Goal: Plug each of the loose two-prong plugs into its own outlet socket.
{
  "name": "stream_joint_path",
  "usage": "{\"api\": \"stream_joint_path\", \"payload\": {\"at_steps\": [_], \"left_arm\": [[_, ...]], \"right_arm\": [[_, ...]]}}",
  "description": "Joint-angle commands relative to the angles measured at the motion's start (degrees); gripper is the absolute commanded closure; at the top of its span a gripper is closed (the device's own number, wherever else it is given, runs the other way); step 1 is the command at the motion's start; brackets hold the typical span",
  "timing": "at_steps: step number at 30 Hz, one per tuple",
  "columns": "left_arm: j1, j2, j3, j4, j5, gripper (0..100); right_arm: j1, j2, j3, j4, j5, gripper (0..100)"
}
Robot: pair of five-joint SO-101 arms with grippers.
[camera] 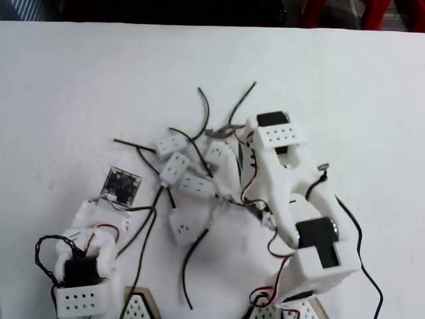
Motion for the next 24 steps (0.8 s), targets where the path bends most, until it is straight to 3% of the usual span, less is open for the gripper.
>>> {"api": "stream_joint_path", "payload": {"at_steps": [1, 12, 24], "left_arm": [[-0.6, -0.5, -0.4, -1.0, -0.7, 97], [-0.6, -0.5, -0.4, -1.0, -0.7, 97], [-0.7, -0.5, -0.4, -1.0, -0.8, 97]], "right_arm": [[-0.7, 3.1, -0.3, 0.7, 1.2, 97.9], [-4.3, 17.6, -0.4, -2.5, 1.1, 98.1], [-5.4, 12.5, 0.1, 1.5, 0.8, 98.1]]}}
